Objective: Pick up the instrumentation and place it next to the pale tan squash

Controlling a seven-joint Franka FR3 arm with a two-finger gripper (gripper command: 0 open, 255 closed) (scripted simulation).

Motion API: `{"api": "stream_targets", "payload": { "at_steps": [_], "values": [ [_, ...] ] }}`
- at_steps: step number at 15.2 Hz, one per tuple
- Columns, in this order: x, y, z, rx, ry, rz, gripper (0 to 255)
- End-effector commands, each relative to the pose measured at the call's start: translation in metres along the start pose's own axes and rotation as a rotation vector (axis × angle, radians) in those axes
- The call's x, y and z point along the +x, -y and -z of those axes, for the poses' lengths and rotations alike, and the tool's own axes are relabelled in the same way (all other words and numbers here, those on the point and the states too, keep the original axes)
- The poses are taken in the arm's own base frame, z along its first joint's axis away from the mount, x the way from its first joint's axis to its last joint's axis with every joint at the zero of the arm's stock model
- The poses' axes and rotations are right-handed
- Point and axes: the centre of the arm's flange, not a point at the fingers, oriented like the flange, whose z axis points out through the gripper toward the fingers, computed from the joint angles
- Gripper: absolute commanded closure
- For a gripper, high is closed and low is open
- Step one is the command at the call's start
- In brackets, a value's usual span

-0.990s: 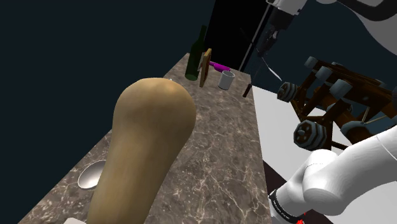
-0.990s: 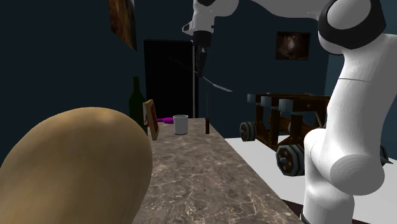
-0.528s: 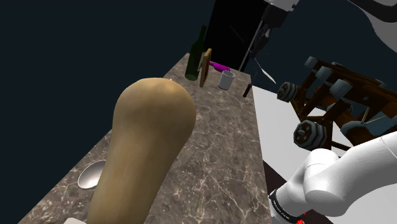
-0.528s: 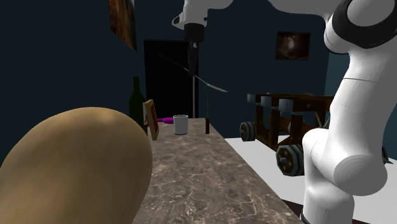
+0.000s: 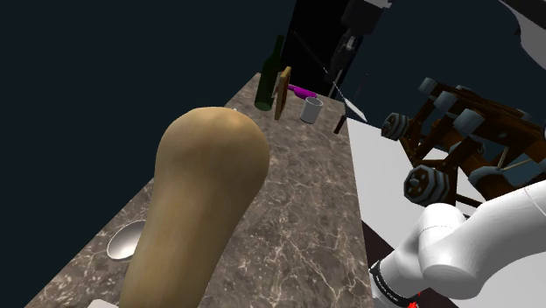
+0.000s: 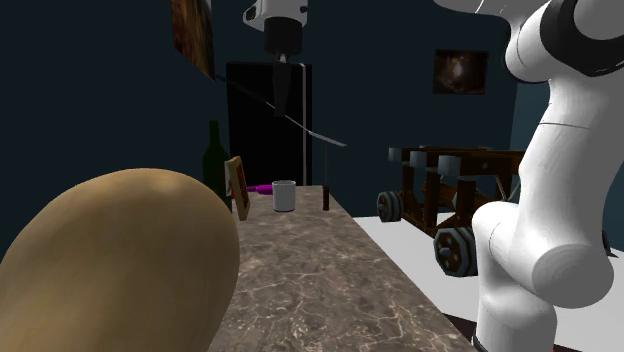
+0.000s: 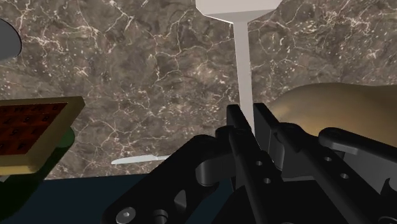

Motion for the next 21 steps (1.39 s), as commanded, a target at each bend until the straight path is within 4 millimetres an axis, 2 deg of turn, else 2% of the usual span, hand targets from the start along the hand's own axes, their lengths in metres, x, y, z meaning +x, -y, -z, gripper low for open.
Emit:
{"api": "stream_targets", "payload": {
  "at_steps": [1, 6, 21],
  "values": [
    [0.012, 0.021, -0.002, 0.000, 0.000, -0.002, 255],
    [0.045, 0.078, -0.004, 0.000, 0.000, -0.002, 255],
    [0.040, 0.078, -0.083, 0.000, 0.000, -0.002, 255]
  ]
}}
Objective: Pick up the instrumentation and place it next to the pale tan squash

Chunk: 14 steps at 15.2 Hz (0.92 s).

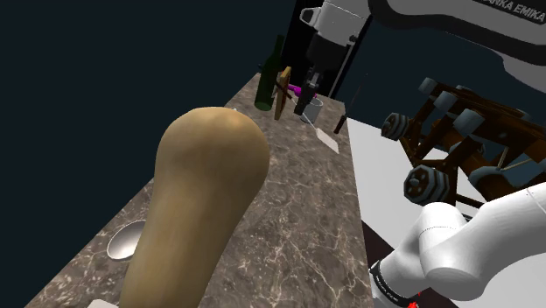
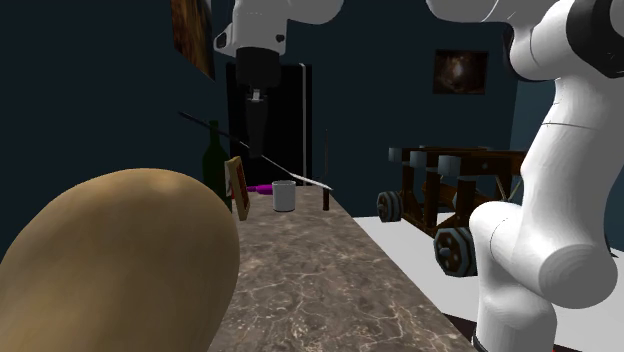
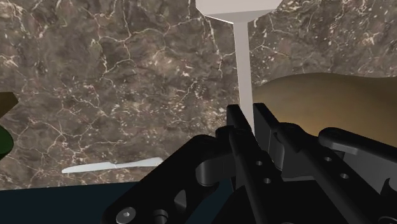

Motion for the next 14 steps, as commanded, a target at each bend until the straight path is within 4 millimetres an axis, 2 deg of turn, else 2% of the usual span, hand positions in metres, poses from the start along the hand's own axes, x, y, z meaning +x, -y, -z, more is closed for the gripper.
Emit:
{"api": "stream_targets", "payload": {
  "at_steps": [1, 14],
  "values": [
    [-0.002, -0.001, -0.010, 0.000, -0.001, 0.000, 255],
    [-0.007, -0.001, -0.078, 0.000, -0.001, 0.000, 255]
  ]
}}
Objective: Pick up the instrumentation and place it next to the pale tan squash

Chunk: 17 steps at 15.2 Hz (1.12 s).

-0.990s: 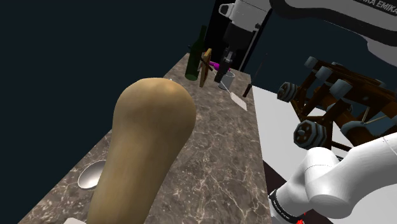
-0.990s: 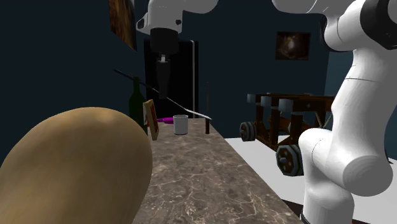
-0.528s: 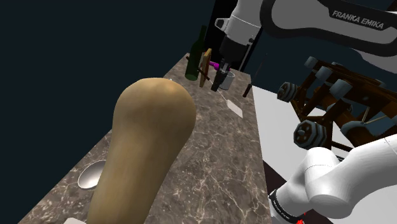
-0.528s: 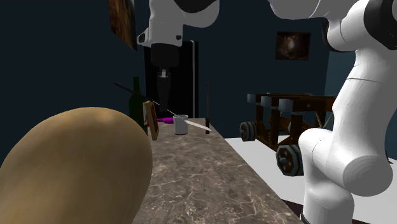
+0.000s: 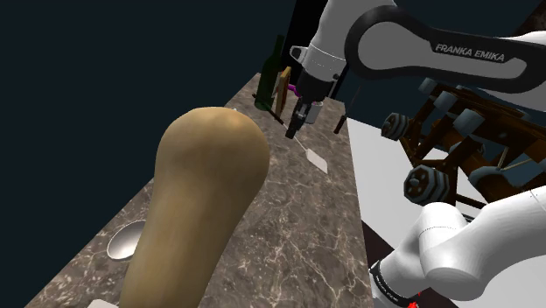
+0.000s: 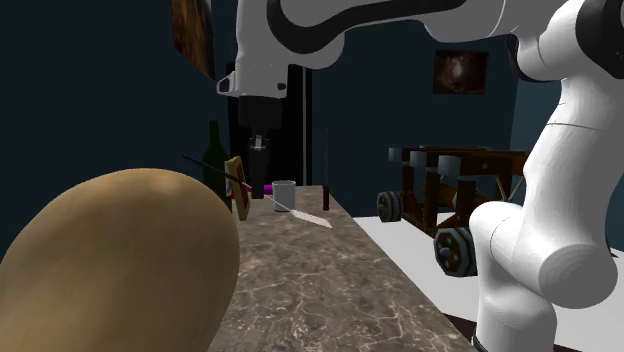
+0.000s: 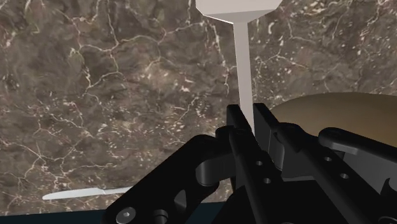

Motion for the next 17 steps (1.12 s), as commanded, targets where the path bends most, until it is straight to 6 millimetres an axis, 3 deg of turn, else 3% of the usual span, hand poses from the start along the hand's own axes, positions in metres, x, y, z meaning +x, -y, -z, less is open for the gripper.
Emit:
{"api": "stream_targets", "payload": {
  "at_steps": [1, 17],
  "values": [
    [-0.001, 0.000, -0.011, 0.000, 0.000, 0.000, 255],
    [-0.007, 0.000, -0.095, 0.000, 0.000, 0.000, 255]
  ]
}}
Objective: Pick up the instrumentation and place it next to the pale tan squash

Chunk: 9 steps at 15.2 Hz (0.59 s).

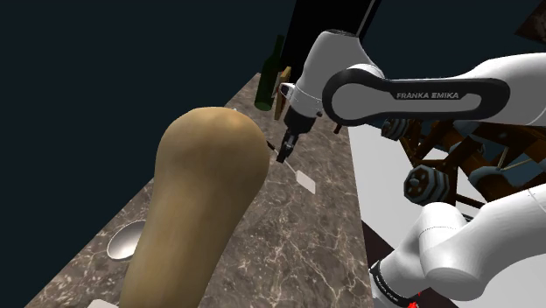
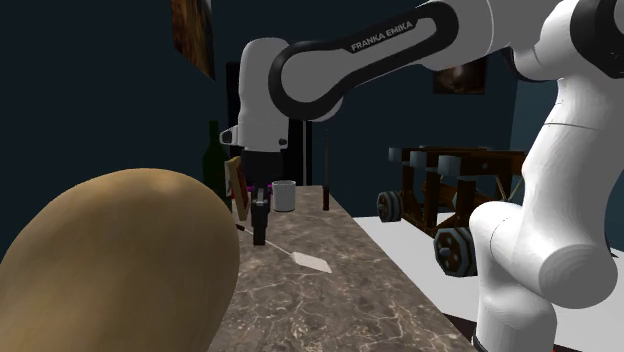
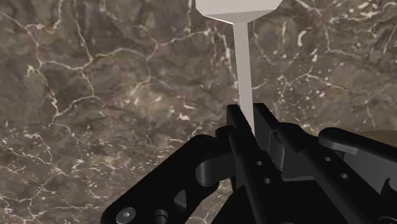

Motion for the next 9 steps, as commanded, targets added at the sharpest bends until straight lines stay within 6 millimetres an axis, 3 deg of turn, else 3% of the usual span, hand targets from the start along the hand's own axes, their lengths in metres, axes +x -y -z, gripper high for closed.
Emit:
{"api": "stream_targets", "payload": {
  "at_steps": [1, 9],
  "values": [
    [-0.001, 0.000, -0.011, 0.000, -0.001, 0.000, 255],
    [-0.004, 0.000, -0.053, 0.000, -0.001, 0.000, 255]
  ]
}}
